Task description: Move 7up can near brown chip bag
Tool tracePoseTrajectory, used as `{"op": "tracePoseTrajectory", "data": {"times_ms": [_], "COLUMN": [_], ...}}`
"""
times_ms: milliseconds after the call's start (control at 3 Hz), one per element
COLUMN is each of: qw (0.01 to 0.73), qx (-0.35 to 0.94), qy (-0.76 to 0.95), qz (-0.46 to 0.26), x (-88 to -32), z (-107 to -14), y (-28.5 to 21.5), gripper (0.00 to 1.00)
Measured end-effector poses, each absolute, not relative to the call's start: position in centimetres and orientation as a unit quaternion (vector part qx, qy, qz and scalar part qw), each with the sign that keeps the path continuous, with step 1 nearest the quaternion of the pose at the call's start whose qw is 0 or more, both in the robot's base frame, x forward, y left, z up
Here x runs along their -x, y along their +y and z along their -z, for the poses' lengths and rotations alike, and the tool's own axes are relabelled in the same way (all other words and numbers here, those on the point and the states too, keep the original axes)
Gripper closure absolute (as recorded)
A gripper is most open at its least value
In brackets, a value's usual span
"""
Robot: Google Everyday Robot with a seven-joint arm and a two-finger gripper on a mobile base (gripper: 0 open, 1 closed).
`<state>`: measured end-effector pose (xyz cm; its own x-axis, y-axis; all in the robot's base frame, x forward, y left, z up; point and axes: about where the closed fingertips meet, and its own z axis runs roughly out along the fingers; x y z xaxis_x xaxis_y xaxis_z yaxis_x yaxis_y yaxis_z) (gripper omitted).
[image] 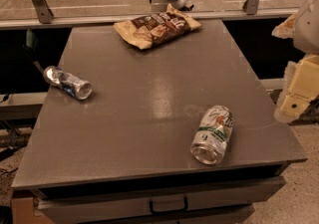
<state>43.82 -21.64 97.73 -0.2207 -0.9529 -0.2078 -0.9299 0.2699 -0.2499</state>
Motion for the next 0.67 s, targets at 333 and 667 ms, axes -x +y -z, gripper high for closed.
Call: {"op": "tracePoseTrajectory", "data": {"times_ms": [333,667], "qw": [0.161,0.171], "qx": [0.603,0.613], "qy": [0.780,0.771], "qz": [0.036,0.027], "x": [-43.82,-43.95], "z": [-97.73,-97.77], "y": [-21.63,-21.25], "gripper": [0.00,0.00]}}
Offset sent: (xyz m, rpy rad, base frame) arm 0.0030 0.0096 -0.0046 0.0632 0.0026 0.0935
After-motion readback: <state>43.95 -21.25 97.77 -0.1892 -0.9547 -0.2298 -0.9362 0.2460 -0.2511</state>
